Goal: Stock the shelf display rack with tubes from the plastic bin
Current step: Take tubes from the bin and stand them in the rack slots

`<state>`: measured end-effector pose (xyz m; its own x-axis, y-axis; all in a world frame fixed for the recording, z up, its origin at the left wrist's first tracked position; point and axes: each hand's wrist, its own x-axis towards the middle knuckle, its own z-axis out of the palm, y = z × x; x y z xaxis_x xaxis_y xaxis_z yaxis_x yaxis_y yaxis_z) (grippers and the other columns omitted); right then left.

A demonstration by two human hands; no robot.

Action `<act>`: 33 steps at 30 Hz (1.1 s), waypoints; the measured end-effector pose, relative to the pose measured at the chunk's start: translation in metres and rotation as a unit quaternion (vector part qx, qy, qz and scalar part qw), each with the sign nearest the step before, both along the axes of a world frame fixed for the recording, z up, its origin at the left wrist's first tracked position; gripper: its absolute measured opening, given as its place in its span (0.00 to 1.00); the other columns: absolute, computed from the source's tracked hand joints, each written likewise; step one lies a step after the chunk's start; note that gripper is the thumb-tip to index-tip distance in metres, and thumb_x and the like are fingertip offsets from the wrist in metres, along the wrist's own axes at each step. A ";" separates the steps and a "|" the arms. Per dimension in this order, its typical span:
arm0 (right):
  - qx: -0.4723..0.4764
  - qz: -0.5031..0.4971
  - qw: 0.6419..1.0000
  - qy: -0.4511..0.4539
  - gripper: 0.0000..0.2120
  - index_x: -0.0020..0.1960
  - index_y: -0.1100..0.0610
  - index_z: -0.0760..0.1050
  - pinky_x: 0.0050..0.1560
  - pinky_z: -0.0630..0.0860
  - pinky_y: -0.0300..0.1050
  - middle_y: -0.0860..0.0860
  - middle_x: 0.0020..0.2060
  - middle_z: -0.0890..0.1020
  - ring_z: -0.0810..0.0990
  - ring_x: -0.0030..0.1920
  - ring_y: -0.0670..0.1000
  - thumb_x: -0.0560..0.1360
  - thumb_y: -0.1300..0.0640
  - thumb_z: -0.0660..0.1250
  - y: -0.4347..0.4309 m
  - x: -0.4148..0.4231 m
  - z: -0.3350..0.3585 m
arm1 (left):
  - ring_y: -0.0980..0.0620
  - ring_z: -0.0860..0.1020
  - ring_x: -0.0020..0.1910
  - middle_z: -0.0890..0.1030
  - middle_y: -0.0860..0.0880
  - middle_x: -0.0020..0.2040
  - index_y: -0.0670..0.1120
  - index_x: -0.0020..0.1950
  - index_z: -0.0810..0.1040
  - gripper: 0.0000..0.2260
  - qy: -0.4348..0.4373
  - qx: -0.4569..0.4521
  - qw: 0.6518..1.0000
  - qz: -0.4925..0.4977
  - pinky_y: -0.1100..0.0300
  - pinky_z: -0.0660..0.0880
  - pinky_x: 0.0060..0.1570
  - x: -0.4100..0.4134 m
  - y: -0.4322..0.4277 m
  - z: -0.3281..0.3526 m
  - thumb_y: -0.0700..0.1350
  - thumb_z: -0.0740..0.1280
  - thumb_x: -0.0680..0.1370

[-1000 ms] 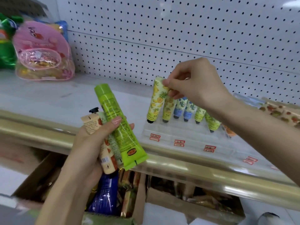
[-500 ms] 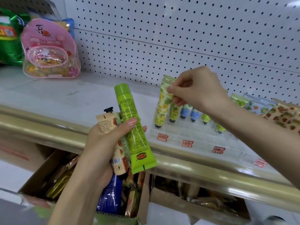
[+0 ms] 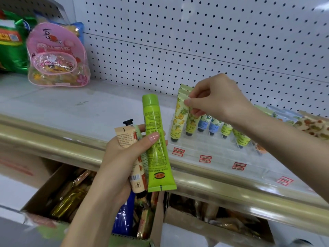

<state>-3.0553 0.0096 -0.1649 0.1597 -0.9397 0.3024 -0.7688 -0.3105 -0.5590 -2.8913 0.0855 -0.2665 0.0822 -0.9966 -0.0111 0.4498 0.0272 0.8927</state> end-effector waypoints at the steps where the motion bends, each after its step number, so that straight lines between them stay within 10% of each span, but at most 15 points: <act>1: 0.002 0.003 1.000 0.000 0.04 0.40 0.61 0.81 0.42 0.82 0.45 0.54 0.31 0.84 0.84 0.33 0.51 0.72 0.61 0.71 0.000 0.000 0.001 | 0.45 0.85 0.47 0.86 0.44 0.47 0.46 0.55 0.80 0.22 -0.002 -0.001 1.000 -0.001 0.51 0.82 0.43 -0.001 0.000 0.000 0.44 0.73 0.62; 8: -0.061 0.011 0.997 -0.041 0.05 0.40 0.55 0.80 0.36 0.78 0.36 0.50 0.31 0.82 0.81 0.30 0.45 0.74 0.55 0.69 0.018 -0.012 0.013 | 0.45 0.85 0.46 0.86 0.44 0.47 0.46 0.54 0.81 0.18 0.004 -0.028 1.000 -0.013 0.54 0.82 0.41 -0.006 0.002 0.001 0.43 0.71 0.64; 17: 0.173 0.093 0.967 -0.161 0.06 0.39 0.59 0.80 0.33 0.78 0.39 0.53 0.29 0.80 0.79 0.30 0.47 0.72 0.57 0.70 0.077 -0.045 -0.036 | 0.43 0.83 0.49 0.84 0.40 0.51 0.42 0.56 0.80 0.19 0.025 -0.053 0.998 -0.004 0.48 0.81 0.48 -0.047 0.008 0.009 0.43 0.74 0.67; 24: 0.177 0.081 0.966 -0.168 0.13 0.43 0.62 0.78 0.34 0.67 0.39 0.53 0.31 0.73 0.70 0.31 0.46 0.73 0.51 0.68 0.099 -0.077 -0.045 | 0.44 0.83 0.48 0.84 0.39 0.52 0.40 0.60 0.78 0.22 0.042 -0.046 0.998 -0.033 0.49 0.81 0.47 -0.099 0.012 0.020 0.45 0.71 0.67; 33: 0.146 -0.023 0.974 -0.170 0.08 0.47 0.60 0.71 0.29 0.78 0.47 0.58 0.40 0.83 0.82 0.34 0.50 0.75 0.54 0.64 0.139 -0.167 -0.046 | 0.51 0.85 0.44 0.86 0.48 0.44 0.46 0.46 0.80 0.09 0.077 -0.021 0.992 -0.093 0.60 0.81 0.41 -0.166 0.017 0.021 0.44 0.71 0.66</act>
<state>-3.2222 0.1488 -0.2111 0.0526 -0.9974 0.0490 -0.5331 -0.0695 -0.8432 -3.0573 0.1025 -0.2453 -0.1028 -0.9941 0.0335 0.5822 -0.0328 0.8124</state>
